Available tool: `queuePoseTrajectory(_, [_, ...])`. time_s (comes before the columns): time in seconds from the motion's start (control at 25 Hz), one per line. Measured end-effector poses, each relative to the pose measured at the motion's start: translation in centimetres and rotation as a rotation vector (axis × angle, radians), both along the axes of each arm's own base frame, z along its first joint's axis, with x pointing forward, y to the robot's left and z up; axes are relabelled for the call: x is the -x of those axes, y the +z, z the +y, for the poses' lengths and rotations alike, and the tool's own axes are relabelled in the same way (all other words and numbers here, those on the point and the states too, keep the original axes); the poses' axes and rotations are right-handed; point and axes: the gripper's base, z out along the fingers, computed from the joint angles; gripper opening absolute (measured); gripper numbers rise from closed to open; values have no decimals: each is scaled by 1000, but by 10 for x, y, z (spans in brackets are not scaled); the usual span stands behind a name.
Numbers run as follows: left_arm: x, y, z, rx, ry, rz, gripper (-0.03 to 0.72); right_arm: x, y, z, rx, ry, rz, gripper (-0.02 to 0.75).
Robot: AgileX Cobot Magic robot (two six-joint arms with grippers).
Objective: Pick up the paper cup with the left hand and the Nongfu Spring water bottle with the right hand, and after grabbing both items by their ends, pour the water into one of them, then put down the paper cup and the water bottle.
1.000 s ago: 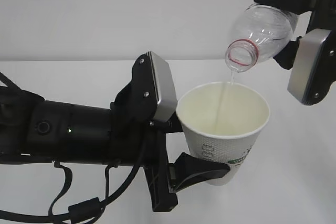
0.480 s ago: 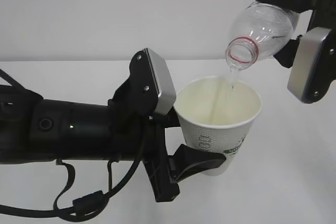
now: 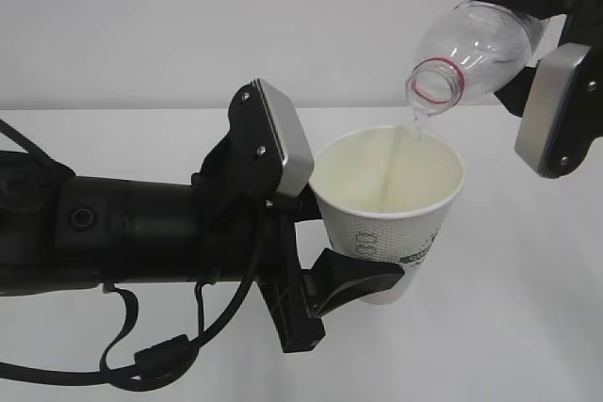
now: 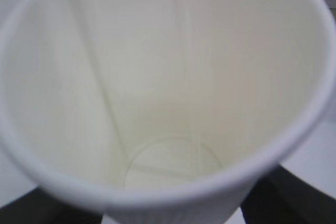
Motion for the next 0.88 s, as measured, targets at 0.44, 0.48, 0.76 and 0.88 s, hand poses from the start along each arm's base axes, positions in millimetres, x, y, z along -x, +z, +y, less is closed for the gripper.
queuePoseTrajectory(0.44, [-2,1,0,12,23,-14,510,-2,-1,-3,2,-37,11,440])
queuePoseTrajectory(0.48, [-3,2,0,17,32,-13,510,-2,-1,-3,0,-39,11,440])
queuePoseTrajectory(0.76, [-5,4,0,31,53,-15,510,-2,-1,-3,16,-39,2,440])
queuePoseTrajectory(0.88, [-5,3,0,30,55,-15,510,-2,-1,-3,18,-39,0,440])
